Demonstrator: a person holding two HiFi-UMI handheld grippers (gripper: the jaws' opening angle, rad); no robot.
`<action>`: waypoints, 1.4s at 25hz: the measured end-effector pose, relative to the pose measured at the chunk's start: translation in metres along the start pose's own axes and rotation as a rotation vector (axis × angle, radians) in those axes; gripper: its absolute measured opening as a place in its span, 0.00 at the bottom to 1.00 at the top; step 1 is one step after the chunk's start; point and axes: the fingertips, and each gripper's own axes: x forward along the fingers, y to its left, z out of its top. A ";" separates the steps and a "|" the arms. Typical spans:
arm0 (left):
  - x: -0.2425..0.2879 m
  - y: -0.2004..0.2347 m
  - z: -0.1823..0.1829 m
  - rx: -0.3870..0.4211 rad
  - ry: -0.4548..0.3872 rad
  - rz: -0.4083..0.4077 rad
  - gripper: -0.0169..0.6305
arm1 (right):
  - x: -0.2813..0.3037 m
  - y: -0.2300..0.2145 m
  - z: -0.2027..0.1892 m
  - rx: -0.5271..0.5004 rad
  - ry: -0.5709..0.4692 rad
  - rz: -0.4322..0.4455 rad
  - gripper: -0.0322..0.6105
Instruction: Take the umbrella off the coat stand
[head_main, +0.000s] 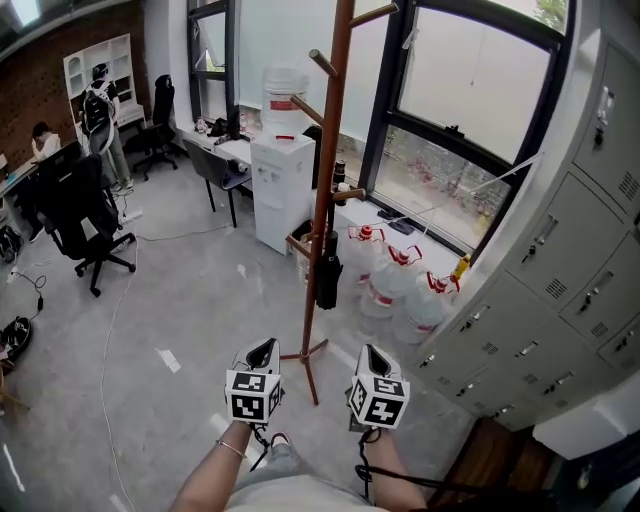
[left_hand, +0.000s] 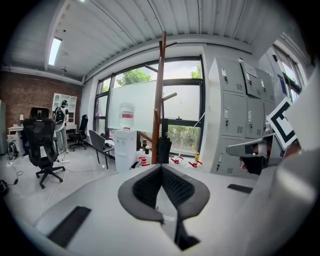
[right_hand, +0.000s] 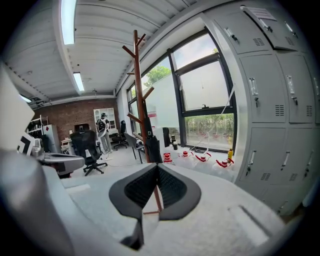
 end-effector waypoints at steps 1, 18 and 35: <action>0.008 0.004 0.004 0.001 -0.001 -0.006 0.03 | 0.008 0.001 0.005 -0.002 -0.002 -0.004 0.06; 0.121 0.056 0.039 -0.011 0.015 -0.106 0.03 | 0.106 0.005 0.048 -0.010 0.009 -0.079 0.06; 0.165 0.023 0.022 -0.019 0.085 -0.115 0.03 | 0.129 -0.040 0.039 -0.020 0.078 -0.077 0.06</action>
